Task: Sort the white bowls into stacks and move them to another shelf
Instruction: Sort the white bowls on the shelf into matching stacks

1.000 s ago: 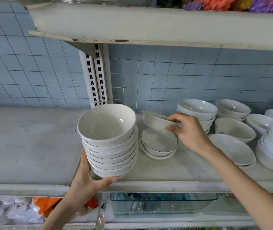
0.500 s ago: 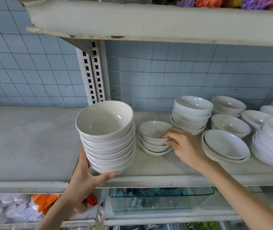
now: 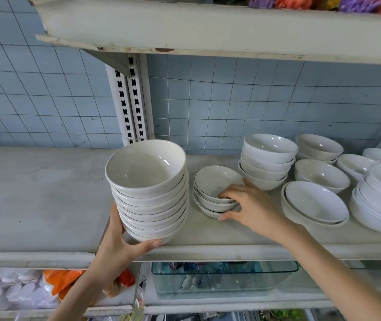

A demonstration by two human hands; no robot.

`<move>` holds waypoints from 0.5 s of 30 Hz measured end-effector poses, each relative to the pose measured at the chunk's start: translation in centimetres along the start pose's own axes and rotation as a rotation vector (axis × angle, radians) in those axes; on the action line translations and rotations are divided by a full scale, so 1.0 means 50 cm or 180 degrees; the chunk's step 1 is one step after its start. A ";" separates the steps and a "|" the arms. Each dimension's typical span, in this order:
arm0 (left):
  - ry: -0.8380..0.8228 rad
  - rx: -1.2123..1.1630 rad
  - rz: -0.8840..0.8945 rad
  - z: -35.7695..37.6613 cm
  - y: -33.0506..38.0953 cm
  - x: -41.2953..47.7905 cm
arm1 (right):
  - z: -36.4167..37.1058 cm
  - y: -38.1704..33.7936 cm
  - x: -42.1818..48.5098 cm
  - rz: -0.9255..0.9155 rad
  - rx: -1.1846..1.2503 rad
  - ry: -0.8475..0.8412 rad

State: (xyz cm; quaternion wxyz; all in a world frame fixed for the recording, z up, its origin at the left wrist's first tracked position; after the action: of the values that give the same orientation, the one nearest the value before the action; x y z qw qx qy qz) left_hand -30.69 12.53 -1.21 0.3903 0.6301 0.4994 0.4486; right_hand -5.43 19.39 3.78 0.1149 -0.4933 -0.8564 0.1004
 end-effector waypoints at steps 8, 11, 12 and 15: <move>0.0003 0.0027 0.0007 0.000 0.001 0.000 | -0.004 0.006 0.002 0.0002 -0.0013 0.0102; -0.0018 0.0007 0.0041 0.001 0.004 0.001 | -0.007 0.010 0.007 0.0013 -0.0065 0.0058; -0.0020 -0.0002 0.0048 0.001 0.004 0.001 | -0.008 0.013 0.010 0.0043 -0.0045 0.0055; -0.0021 -0.0014 0.0063 0.000 0.003 -0.001 | -0.010 0.024 0.027 0.0158 0.0001 0.0101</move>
State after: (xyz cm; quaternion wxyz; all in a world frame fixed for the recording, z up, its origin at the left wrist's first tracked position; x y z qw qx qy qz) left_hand -30.63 12.47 -1.06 0.3889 0.6356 0.4909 0.4515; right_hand -4.96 21.21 4.06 0.1260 -0.5159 -0.8419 0.0955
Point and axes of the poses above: each hand's wrist, its own x-axis towards the middle knuckle, its own z-axis out of the palm, y = z × x, the point moved 7 cm from there along x, towards the middle knuckle, and after that the axes turned 8 degrees about -y, right-handed, at the moved point
